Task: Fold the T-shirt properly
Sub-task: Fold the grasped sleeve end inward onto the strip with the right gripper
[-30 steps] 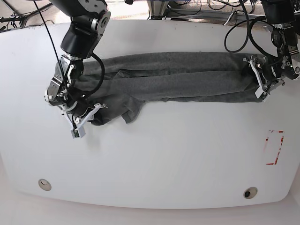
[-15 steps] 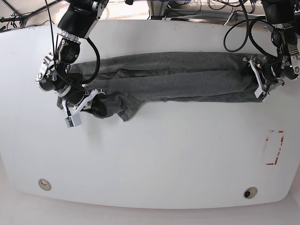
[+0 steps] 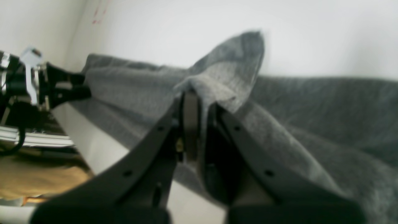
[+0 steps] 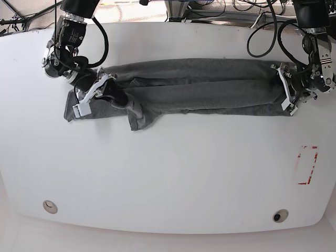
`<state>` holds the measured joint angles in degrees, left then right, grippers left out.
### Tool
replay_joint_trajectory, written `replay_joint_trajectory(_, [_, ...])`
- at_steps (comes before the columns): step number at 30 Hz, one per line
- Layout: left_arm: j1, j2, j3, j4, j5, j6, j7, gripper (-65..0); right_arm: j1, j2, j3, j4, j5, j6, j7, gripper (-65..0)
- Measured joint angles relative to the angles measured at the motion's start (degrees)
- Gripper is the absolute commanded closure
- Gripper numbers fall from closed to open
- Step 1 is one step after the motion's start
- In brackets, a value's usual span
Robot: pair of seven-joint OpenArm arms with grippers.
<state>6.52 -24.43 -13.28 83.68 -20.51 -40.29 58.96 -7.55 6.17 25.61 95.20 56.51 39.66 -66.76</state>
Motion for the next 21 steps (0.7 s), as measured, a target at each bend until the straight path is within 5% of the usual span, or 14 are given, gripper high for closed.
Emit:
replay_joint_trajectory(13, [-0.04,0.26,0.00,0.00,0.15,0.15,-0.11,-32.1,-6.93,2.08,-3.13,0.00,3.30,-0.04,-0.55,-2.2])
replay_joint_trajectory(16, [-0.04,0.26,0.00,0.00,0.15,0.17,-0.11,-32.1,-7.50,2.40,-4.74,0.00,3.37,-0.02,-0.35,-10.8])
replay_joint_trajectory(21, [-0.13,0.28,0.00,-0.24,0.13,0.17,-0.13,-32.1,-7.98,3.04,-6.32,0.02,3.34,-0.04,-0.37,-36.9])
